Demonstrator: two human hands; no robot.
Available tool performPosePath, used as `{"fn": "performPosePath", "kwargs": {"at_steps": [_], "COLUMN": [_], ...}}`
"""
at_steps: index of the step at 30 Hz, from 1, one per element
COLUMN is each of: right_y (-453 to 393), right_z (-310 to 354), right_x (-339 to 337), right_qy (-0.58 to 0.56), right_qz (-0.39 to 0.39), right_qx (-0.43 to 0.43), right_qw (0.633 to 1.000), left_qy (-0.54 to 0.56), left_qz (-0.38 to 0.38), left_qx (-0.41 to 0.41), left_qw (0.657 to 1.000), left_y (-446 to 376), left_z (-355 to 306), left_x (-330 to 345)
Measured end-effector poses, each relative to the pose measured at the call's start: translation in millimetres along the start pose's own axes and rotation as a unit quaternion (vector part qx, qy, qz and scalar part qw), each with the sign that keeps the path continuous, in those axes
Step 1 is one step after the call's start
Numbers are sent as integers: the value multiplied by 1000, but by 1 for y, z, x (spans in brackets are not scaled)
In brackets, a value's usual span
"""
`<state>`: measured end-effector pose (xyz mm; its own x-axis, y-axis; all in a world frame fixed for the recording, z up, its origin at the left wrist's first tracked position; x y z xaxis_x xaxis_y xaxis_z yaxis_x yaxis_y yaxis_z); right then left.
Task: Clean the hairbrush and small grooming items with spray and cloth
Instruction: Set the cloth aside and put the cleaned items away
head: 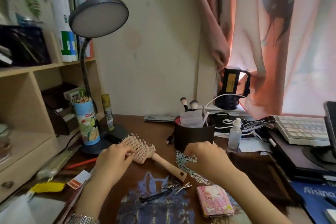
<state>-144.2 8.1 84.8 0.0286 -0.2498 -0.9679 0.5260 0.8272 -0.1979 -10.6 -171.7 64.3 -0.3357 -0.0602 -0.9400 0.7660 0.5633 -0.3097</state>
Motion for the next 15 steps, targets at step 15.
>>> {"fn": "performPosePath", "kwargs": {"at_steps": [15], "right_y": [-48], "right_z": [44], "right_x": [72], "right_qy": [-65], "right_qz": [88], "right_qx": [53], "right_qw": [993], "left_qy": [106], "left_qz": [-29], "left_qx": [-35], "left_qw": [993], "left_y": [6], "left_z": [24], "left_x": [21]}}
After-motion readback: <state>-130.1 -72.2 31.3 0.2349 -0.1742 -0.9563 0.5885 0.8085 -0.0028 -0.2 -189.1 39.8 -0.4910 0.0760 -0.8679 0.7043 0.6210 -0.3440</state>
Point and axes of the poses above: each hand's wrist, its own y-axis away from the middle knuckle, its own x-axis out of the palm, z = x × y, the point moved 10 cm from there along -y, towards the middle knuckle, and after that the axes turned 3 degrees about x, right-handed, at the moved point
